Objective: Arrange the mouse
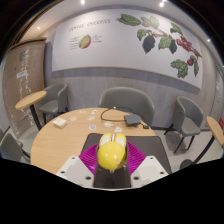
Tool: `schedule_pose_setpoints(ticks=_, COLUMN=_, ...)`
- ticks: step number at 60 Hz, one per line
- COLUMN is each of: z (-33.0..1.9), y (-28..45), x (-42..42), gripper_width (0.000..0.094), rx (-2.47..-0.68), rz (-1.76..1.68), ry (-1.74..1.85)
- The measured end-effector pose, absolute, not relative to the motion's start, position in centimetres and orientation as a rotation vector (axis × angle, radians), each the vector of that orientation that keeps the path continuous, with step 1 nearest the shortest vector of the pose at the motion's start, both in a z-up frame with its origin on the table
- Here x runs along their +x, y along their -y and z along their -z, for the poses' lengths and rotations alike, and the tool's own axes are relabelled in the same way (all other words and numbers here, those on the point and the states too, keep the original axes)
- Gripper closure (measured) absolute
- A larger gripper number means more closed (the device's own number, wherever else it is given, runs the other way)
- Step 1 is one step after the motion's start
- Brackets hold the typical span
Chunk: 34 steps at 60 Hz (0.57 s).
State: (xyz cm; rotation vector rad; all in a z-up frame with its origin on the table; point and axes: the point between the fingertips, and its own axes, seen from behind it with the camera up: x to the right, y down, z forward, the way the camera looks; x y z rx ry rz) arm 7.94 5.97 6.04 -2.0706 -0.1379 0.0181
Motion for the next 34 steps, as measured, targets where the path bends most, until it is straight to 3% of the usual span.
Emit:
schedule_pose_setpoints(ticks=9, z=1.2, y=-5.5, x=11.1, gripper_width=0.0567, rx=-2.243, rz=-0.053, ry=0.053)
schedule_pose_setpoints(ticks=12, z=1.6, y=-4.8, x=11.8, gripper_width=0.0493, rx=-2.279, rz=-0.081, ry=0.03)
schedule_pose_setpoints(ticks=17, z=1.2, y=-4.0, x=12.0, gripper_width=0.0383, rx=-2.297, rz=-0.143, ry=0.042)
schedule_pose_setpoints(ticks=23, z=-1.9, y=-1.9, x=12.1, gripper_width=0.0062, rx=-2.238, rz=-0.207, ry=0.094)
schedule_pose_setpoints(ticks=28, z=-4.1, y=1.2, x=12.3, gripper_width=0.0081, rx=-2.192, rz=-0.246, ry=0.15)
schedule_pose_setpoints(ticks=34, z=-4.3, y=6.3, x=13.7, gripper_width=0.0079, rx=-2.207, rz=-0.29, ry=0.177)
